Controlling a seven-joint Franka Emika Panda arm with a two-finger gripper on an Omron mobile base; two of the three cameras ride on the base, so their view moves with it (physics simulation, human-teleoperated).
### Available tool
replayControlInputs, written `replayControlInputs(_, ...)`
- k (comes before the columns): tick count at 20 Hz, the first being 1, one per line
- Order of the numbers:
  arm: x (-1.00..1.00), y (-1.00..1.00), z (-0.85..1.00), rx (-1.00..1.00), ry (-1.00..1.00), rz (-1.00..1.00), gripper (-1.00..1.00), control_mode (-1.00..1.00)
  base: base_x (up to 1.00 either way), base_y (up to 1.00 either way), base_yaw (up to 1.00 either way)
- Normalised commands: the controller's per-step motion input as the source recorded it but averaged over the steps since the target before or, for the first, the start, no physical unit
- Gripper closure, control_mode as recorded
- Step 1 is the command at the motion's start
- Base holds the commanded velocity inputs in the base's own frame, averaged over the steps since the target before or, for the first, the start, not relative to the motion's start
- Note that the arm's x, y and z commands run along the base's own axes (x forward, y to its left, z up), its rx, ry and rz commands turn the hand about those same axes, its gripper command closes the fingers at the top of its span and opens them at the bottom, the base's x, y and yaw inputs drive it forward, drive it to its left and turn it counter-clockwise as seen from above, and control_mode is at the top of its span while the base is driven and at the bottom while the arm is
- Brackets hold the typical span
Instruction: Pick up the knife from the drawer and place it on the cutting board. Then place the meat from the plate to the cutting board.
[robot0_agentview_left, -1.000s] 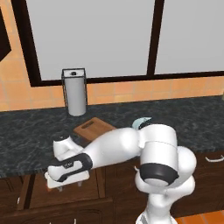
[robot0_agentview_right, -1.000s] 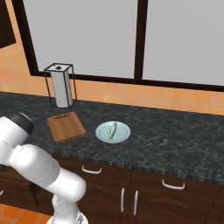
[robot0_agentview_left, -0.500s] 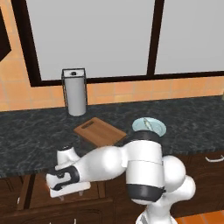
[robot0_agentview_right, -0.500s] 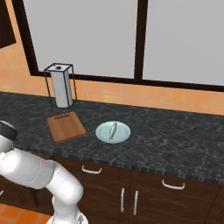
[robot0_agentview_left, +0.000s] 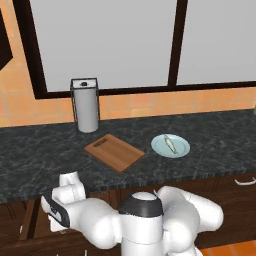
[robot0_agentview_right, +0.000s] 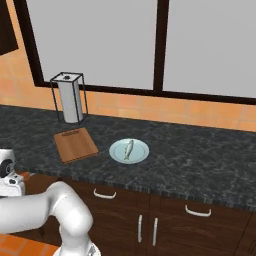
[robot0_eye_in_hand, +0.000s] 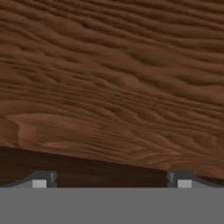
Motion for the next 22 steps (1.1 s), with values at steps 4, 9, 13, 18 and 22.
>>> replayControlInputs(4,-0.39,0.23,-0.20,0.00,0.18,0.00,-1.00,-1.00,0.00,0.00,0.00)
replayControlInputs(9,-0.69,0.22,-0.05,0.00,0.18,0.04,-1.00,-1.00,0.00,0.00,0.00)
replayControlInputs(13,-0.67,0.24,0.00,0.00,0.27,0.08,-1.00,-1.00,0.00,0.00,0.00)
replayControlInputs(18,-0.78,0.24,0.00,0.00,0.25,0.10,-1.00,-1.00,0.00,0.00,0.00)
replayControlInputs(22,-0.92,0.21,0.00,0.00,0.19,0.10,-1.00,-1.00,0.00,0.00,0.00)
